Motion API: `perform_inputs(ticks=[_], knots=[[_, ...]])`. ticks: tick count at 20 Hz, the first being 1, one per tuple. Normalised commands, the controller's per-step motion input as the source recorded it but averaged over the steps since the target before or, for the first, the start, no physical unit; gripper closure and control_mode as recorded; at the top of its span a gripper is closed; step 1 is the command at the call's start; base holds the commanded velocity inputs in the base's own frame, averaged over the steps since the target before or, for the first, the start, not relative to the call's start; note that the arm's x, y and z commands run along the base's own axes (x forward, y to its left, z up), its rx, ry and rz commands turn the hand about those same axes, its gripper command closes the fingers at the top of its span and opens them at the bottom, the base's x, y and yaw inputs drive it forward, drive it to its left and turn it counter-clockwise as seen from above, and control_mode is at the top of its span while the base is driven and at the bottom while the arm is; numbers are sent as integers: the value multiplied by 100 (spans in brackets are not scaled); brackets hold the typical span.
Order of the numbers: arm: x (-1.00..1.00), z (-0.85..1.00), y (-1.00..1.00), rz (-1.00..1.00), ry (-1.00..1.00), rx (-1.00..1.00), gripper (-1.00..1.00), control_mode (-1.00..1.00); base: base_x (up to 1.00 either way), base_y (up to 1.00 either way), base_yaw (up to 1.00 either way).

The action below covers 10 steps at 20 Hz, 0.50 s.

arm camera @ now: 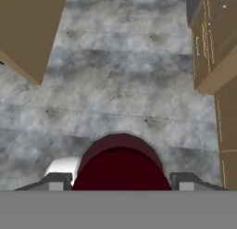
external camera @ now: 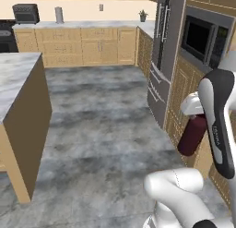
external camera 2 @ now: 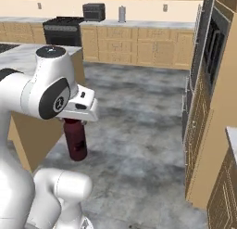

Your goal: Place the drinks on the dining counter in a tight cluster.

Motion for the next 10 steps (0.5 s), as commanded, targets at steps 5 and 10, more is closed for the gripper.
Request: perform_inputs(ticks=[5,10], knots=[[0,0,0,0,0,0,100,100,58,100,-14],[0,0,0,0,0,0,100,100,37,100,-11]])
